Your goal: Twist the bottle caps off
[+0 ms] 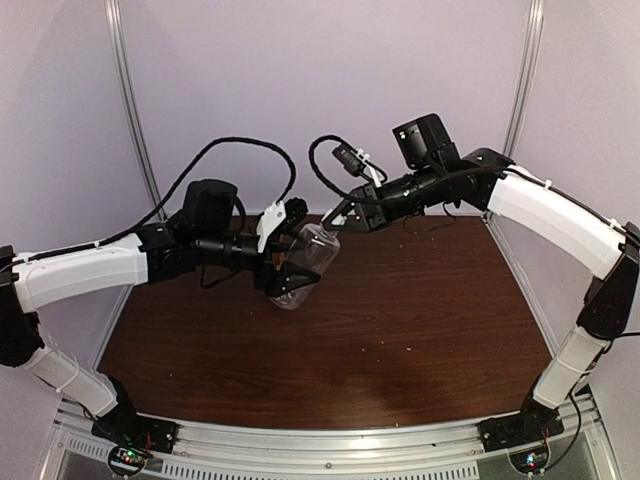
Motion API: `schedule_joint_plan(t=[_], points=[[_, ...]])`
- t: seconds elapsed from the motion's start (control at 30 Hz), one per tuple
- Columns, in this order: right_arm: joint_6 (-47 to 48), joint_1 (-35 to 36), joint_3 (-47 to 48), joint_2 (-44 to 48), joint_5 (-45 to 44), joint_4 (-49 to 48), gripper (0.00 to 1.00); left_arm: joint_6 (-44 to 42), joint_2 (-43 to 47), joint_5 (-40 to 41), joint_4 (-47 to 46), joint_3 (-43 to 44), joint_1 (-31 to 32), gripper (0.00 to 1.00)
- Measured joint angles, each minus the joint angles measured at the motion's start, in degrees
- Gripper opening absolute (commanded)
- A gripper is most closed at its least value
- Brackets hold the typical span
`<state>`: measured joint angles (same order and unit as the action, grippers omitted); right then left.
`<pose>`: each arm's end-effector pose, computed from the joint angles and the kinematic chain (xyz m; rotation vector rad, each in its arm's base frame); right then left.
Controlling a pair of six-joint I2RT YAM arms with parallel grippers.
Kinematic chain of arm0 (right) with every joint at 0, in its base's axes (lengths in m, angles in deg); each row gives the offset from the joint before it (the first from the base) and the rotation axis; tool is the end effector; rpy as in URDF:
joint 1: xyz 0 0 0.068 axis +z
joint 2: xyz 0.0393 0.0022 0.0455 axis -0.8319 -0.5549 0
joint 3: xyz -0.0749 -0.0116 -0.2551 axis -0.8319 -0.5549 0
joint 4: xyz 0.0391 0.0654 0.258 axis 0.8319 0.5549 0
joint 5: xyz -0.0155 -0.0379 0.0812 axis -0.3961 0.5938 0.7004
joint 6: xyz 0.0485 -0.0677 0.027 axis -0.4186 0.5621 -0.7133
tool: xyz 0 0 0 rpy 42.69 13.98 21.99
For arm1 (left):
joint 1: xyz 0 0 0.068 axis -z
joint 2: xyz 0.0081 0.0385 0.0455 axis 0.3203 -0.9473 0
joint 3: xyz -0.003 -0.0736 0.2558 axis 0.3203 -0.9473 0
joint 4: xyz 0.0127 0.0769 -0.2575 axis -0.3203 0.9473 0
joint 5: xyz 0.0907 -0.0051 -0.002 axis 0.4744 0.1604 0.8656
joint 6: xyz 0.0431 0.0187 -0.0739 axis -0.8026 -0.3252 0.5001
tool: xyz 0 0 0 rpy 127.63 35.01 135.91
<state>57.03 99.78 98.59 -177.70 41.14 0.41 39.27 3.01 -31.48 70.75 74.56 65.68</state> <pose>0.2515 0.3119 0.3776 -1.0221 2.0792 1.3723 0.2253 -0.2960 0.2918 1.2248 1.6374 -0.9318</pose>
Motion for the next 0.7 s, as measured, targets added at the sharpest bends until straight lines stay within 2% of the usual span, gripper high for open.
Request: schedule_joint_plan(t=[0.4, 0.57, 0.7], points=[[0.9, 1.6, 4.5, -1.3, -1.3, 3.4, 0.00, 0.0, -0.4, 0.0, 0.3, 0.0, 0.2, 0.84], [2.1, 1.7, 7.3, -1.5, -3.0, 6.1, 0.00, -0.3, -0.5, 0.1, 0.9, 0.0, 0.3, 0.78], [3.1, 1.9, 8.1, -1.6, -3.8, 7.7, 0.00, -0.3, -0.5, 0.3, 1.0, 0.0, 0.3, 0.85]])
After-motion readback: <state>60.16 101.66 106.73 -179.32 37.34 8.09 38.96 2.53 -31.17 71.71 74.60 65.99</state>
